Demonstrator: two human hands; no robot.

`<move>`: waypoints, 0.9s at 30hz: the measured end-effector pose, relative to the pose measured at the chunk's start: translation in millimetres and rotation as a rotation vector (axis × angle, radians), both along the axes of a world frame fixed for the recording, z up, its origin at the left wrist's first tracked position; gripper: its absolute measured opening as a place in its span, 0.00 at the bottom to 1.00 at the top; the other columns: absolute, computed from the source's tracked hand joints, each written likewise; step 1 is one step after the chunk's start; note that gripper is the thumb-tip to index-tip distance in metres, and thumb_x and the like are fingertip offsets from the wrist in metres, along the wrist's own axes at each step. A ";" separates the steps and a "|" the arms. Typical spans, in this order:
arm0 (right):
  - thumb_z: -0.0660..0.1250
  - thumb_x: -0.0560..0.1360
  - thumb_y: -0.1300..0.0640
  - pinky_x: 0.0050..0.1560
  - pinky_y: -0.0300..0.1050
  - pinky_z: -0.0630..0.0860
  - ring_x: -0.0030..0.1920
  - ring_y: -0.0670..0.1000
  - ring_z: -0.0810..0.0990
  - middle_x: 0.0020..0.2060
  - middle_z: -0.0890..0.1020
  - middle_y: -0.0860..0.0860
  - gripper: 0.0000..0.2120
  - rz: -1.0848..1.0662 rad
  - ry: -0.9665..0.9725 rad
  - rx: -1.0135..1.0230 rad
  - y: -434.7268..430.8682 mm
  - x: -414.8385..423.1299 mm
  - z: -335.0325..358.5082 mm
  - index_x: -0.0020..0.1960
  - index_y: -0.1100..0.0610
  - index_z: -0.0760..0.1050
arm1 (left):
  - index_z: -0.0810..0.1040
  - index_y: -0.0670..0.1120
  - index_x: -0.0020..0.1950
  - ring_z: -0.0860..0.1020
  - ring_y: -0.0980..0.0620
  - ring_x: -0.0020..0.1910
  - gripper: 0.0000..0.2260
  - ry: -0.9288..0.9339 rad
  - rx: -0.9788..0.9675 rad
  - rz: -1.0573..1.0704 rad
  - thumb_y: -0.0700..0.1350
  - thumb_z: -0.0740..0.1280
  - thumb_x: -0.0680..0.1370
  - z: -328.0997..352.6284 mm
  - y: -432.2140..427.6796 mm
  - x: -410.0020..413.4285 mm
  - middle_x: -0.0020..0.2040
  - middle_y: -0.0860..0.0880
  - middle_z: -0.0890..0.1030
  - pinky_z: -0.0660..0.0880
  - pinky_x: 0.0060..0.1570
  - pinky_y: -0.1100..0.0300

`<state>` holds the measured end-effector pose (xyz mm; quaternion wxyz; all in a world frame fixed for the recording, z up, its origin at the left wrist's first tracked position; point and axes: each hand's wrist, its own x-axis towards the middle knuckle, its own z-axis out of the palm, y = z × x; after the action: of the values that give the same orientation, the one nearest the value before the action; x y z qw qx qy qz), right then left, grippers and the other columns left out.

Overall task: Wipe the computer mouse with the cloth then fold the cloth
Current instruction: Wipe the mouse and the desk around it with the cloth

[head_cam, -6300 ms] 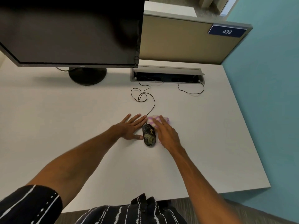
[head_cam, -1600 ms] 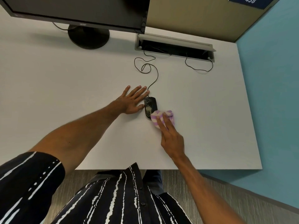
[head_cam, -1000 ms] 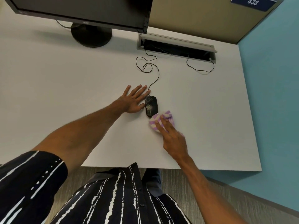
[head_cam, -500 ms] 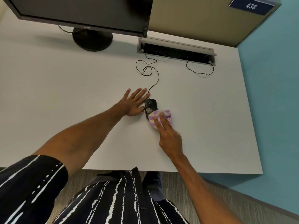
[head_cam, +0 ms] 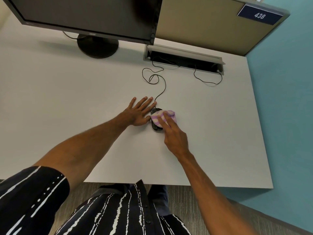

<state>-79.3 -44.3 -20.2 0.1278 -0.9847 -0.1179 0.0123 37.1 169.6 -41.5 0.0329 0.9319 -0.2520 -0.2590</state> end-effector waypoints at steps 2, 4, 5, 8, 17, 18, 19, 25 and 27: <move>0.66 0.75 0.70 0.33 0.39 0.74 0.50 0.53 0.85 0.83 0.64 0.51 0.39 0.000 0.024 -0.021 0.9 -13.4 -5.6 0.82 0.49 0.64 | 0.33 0.56 0.90 0.36 0.49 0.90 0.32 -0.003 -0.007 0.000 0.62 0.46 0.91 0.5 0.6 -0.2 0.90 0.52 0.33 0.39 0.88 0.36; 0.69 0.73 0.71 0.35 0.37 0.75 0.52 0.53 0.85 0.82 0.65 0.53 0.40 0.020 -0.009 -0.023 -5.9 -31.2 -9.3 0.82 0.50 0.65 | 0.34 0.56 0.91 0.36 0.48 0.91 0.32 -0.013 -0.013 0.001 0.61 0.47 0.91 -0.9 1.4 -0.1 0.90 0.52 0.33 0.39 0.88 0.36; 0.70 0.72 0.71 0.37 0.38 0.78 0.54 0.54 0.85 0.82 0.65 0.53 0.41 0.046 -0.020 -0.018 -11.7 -41.1 -11.2 0.82 0.51 0.66 | 0.34 0.56 0.91 0.36 0.48 0.91 0.32 -0.014 -0.013 -0.002 0.61 0.47 0.91 -1.2 1.5 0.0 0.90 0.51 0.33 0.39 0.88 0.36; 0.70 0.74 0.69 0.42 0.43 0.83 0.54 0.56 0.85 0.82 0.64 0.52 0.40 0.092 -0.027 0.015 -29.3 -61.4 -11.1 0.82 0.49 0.64 | 0.34 0.56 0.91 0.36 0.48 0.90 0.32 -0.008 -0.014 -0.006 0.61 0.47 0.91 -1.5 1.1 0.6 0.90 0.52 0.33 0.39 0.88 0.36; 0.66 0.75 0.70 0.31 0.46 0.79 0.53 0.56 0.84 0.82 0.65 0.48 0.39 -0.048 0.008 -0.006 12.0 7.2 2.0 0.82 0.47 0.64 | 0.34 0.56 0.91 0.36 0.48 0.90 0.33 -0.004 0.004 -0.003 0.63 0.46 0.91 -0.8 0.5 -0.1 0.90 0.52 0.33 0.39 0.88 0.36; 0.66 0.75 0.71 0.34 0.48 0.82 0.58 0.57 0.84 0.82 0.65 0.51 0.39 -0.019 0.019 -0.028 15.1 5.1 -1.6 0.82 0.48 0.64 | 0.34 0.56 0.91 0.36 0.48 0.90 0.33 -0.010 0.010 -0.008 0.63 0.46 0.91 -0.9 0.6 -0.1 0.90 0.52 0.33 0.39 0.88 0.36; 0.66 0.76 0.71 0.40 0.50 0.84 0.65 0.57 0.82 0.82 0.64 0.53 0.38 0.000 0.026 -0.047 17.1 0.3 -5.9 0.82 0.49 0.64 | 0.34 0.56 0.91 0.36 0.48 0.90 0.33 -0.011 0.015 -0.013 0.64 0.46 0.91 -0.9 0.7 -0.2 0.90 0.51 0.33 0.39 0.88 0.36; 0.64 0.75 0.72 0.51 0.46 0.83 0.80 0.55 0.68 0.84 0.60 0.51 0.39 0.067 0.022 0.002 -7.8 -57.3 -20.8 0.83 0.50 0.63 | 0.33 0.57 0.90 0.35 0.47 0.90 0.32 0.019 0.007 -0.026 0.61 0.45 0.91 -1.1 1.5 4.5 0.90 0.51 0.32 0.38 0.87 0.35; 0.66 0.75 0.71 0.50 0.45 0.83 0.76 0.54 0.73 0.84 0.60 0.49 0.40 0.072 -0.008 0.030 -19.6 -72.2 -19.5 0.83 0.49 0.63 | 0.33 0.57 0.90 0.35 0.47 0.90 0.32 0.018 0.010 -0.023 0.61 0.45 0.91 -1.3 1.9 4.9 0.90 0.51 0.32 0.38 0.87 0.35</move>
<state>-151.5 -63.9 -39.7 0.1414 -0.9778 -0.1541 0.0112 42.0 171.6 -42.8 0.0276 0.9266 -0.2613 -0.2689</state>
